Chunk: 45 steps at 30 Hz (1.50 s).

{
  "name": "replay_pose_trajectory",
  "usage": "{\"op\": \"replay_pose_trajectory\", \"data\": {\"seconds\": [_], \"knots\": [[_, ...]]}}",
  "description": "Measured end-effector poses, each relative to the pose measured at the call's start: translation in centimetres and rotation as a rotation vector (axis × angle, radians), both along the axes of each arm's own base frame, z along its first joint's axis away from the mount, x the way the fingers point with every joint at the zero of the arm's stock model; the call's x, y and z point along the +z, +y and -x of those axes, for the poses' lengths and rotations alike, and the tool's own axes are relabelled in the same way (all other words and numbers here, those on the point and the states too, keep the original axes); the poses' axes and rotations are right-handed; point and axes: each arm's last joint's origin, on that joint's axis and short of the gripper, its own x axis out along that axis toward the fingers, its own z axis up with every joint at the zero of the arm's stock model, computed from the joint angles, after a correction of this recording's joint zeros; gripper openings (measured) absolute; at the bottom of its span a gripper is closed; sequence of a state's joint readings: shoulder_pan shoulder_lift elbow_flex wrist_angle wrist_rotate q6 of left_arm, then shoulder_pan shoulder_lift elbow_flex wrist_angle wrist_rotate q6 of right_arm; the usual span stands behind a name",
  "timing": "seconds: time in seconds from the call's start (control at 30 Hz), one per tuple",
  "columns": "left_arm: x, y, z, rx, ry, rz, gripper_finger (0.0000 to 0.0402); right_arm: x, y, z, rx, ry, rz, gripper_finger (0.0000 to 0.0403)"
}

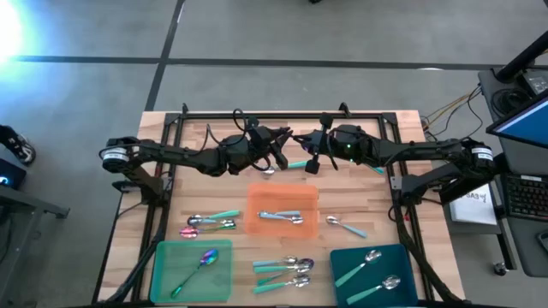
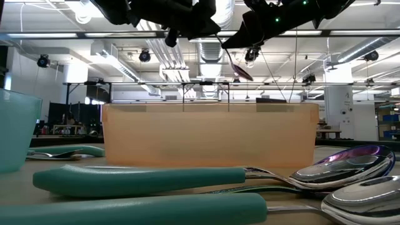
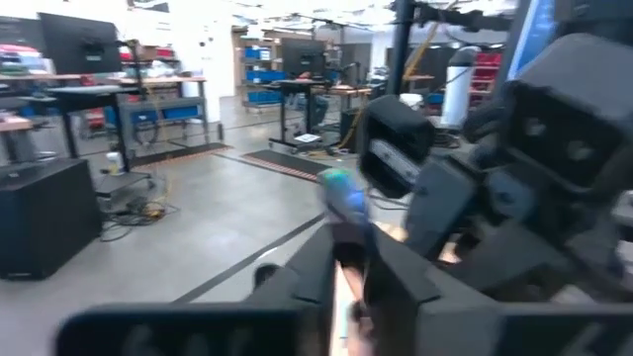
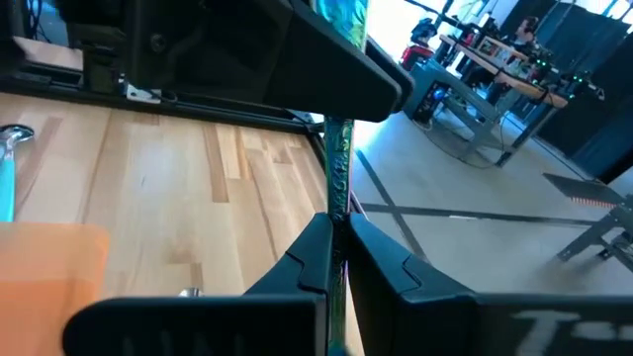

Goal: Sort silverware by color (type)
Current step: Put the violet spoon into the green bin

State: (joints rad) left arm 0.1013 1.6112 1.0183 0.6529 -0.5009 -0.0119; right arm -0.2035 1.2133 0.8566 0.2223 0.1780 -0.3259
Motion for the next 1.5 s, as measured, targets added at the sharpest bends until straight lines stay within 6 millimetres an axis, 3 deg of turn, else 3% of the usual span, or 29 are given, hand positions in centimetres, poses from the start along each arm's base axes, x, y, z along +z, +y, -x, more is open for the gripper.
{"op": "replay_pose_trajectory", "data": {"seconds": [0.47,0.77,0.9,1.03,1.27,1.5], "knots": [[0.6,0.7,0.6,-0.021,0.014,0.003,0.0001,0.1,0.0,0.1,-0.006,-0.006,0.002,0.0019],[1.1,2.6,1.5,0.060,0.044,-0.007,0.0000,0.4,0.1,0.4,-0.009,-0.009,-0.019,0.0109],[1.2,3.0,2.8,0.086,0.159,0.018,0.0000,-0.1,0.2,1.3,-0.034,0.061,-0.111,0.0131],[2.3,1.8,5.2,0.021,0.254,0.109,0.0000,-0.9,0.4,2.9,-0.105,0.192,-0.201,0.0131],[5.5,-1.8,10.7,-0.242,0.209,0.445,0.0000,-2.2,1.0,5.8,-0.209,0.422,-0.353,0.0113],[5.9,-6.0,14.8,-0.370,0.296,0.719,0.0000,-3.3,1.4,7.8,-0.275,0.609,-0.426,0.0097]]}}
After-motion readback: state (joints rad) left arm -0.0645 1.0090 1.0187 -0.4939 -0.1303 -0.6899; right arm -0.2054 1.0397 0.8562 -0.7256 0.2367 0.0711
